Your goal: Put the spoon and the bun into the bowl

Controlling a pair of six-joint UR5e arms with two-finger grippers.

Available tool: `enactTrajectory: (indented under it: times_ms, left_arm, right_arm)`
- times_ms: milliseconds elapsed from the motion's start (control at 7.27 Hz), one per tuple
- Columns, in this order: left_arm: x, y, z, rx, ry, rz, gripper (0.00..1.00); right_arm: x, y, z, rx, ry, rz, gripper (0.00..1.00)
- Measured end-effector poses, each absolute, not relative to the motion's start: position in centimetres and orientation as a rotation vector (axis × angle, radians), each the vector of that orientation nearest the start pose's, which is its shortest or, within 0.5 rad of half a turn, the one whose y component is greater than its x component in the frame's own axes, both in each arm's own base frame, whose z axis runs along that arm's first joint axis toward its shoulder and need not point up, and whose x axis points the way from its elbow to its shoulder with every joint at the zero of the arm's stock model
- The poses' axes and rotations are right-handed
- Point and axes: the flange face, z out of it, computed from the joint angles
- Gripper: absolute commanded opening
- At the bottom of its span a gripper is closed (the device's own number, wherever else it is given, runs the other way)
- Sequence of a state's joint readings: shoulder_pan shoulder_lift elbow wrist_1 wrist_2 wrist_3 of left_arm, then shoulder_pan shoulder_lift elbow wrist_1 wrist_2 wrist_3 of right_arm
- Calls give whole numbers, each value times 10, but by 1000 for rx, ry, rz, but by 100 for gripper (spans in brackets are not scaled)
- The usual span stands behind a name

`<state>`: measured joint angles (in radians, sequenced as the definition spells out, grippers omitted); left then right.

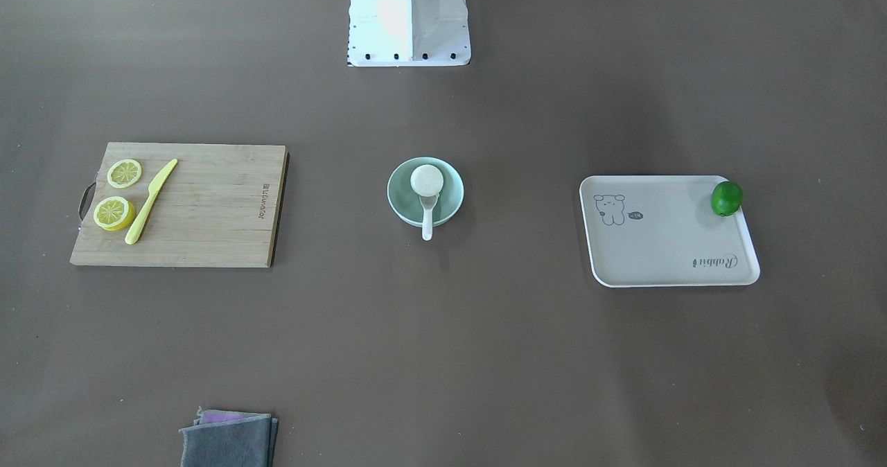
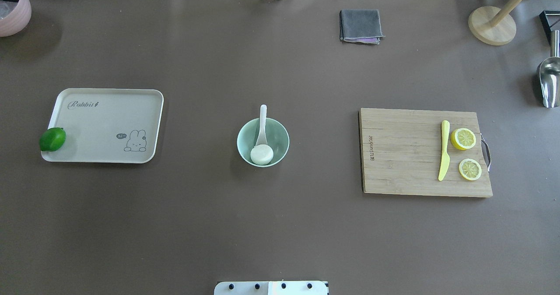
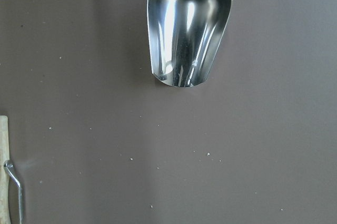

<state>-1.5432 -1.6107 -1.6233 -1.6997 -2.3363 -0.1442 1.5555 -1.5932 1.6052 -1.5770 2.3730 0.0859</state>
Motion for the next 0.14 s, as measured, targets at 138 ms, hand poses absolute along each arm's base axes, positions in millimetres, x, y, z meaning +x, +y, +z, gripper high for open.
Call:
enactTrajectory:
  times_ms: [138]
  left_arm:
    - [-50,-522,599,144,778,-26,98]
  right_arm:
    - [54,-483,652,-37,-802,65,100]
